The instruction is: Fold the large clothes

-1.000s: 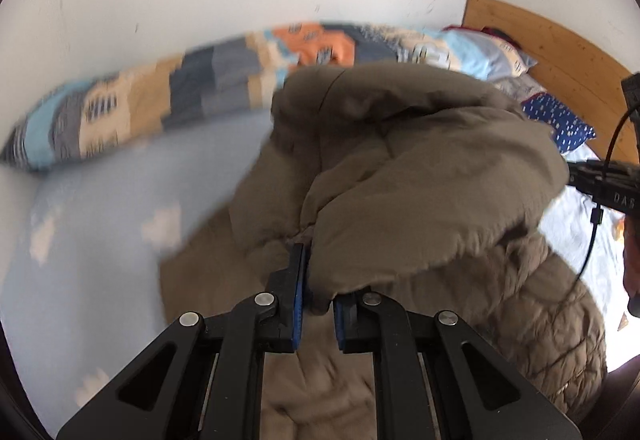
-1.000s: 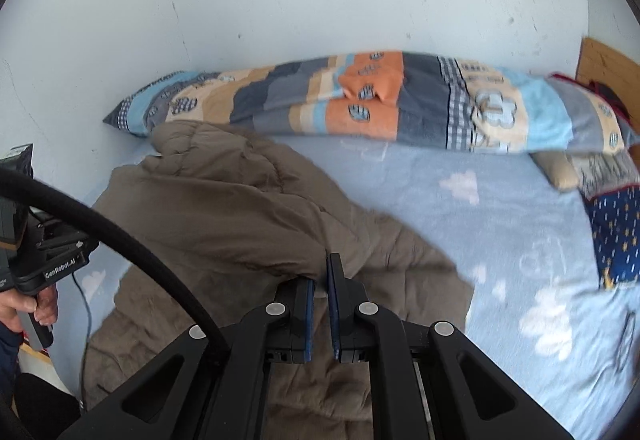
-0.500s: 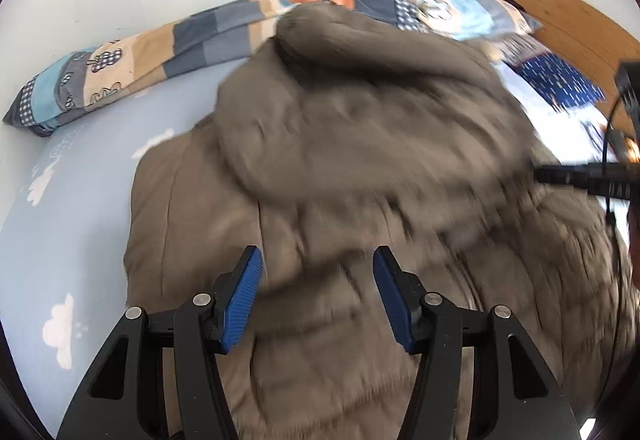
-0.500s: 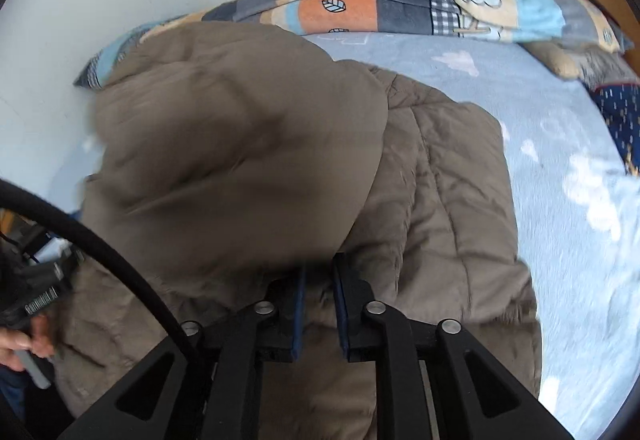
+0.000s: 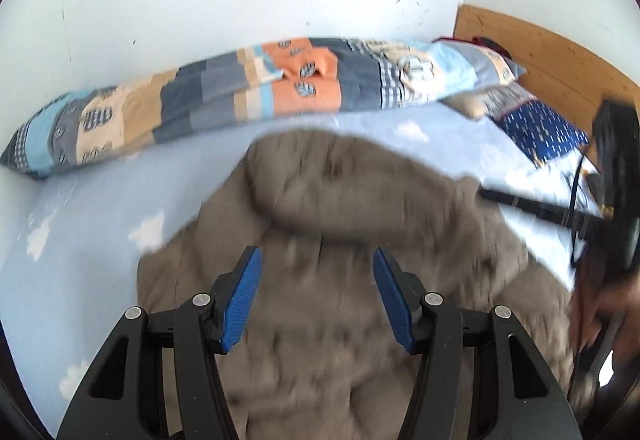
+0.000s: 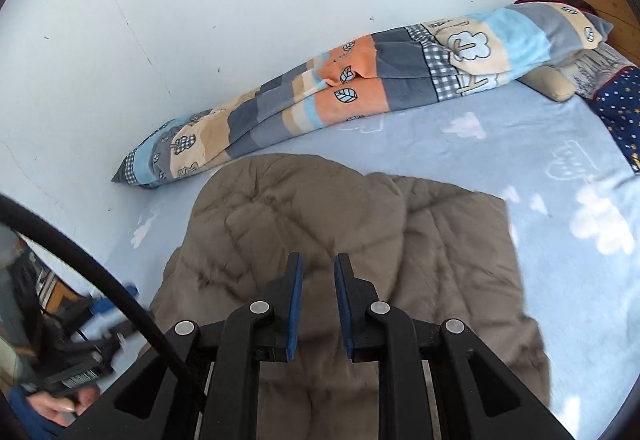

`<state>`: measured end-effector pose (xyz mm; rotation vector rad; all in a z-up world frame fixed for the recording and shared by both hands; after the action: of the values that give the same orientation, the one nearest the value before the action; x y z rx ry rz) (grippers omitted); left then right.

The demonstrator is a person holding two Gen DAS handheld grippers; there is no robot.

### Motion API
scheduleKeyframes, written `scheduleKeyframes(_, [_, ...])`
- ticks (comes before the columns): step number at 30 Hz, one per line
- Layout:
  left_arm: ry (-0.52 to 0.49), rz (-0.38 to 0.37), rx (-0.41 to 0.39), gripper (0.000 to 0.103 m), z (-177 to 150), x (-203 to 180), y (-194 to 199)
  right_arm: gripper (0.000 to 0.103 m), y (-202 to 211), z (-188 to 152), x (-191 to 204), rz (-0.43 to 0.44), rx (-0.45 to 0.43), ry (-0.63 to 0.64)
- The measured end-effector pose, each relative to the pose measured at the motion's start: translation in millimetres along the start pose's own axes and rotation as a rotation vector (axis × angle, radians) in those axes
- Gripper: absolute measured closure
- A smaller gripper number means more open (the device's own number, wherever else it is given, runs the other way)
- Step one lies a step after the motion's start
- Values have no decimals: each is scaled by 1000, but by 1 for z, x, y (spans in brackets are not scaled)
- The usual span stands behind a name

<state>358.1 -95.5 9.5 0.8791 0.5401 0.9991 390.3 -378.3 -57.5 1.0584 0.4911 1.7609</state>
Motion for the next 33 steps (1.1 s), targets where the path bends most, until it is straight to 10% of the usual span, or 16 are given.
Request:
scheduleKeyframes(5, [56, -27, 66, 46, 23, -7, -58, 85, -38, 11, 1, -16, 33, 26])
scheduleKeyframes(11, [151, -23, 197, 46, -21, 0, -119, 85, -81, -13, -6, -62, 205, 30])
scheduleKeyframes(26, [118, 18, 179, 46, -23, -8, -95, 84, -96, -25, -13, -31, 306, -32])
scheduleKeyframes(33, [126, 61, 96, 46, 46, 7, -61, 77, -60, -9, -3, 24, 238, -46])
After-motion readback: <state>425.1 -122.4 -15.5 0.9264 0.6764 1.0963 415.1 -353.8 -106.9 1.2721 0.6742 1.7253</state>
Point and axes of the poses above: each gripper's, at about its wrist camera, not at the fingertips, and y roughly against the way its jaws point, x to its left, z to its top, the point moved 4 cm from there along -y, roughly the way its jaws point, and after that the axes turned 14 degrees about x, right-handed, at the moved point
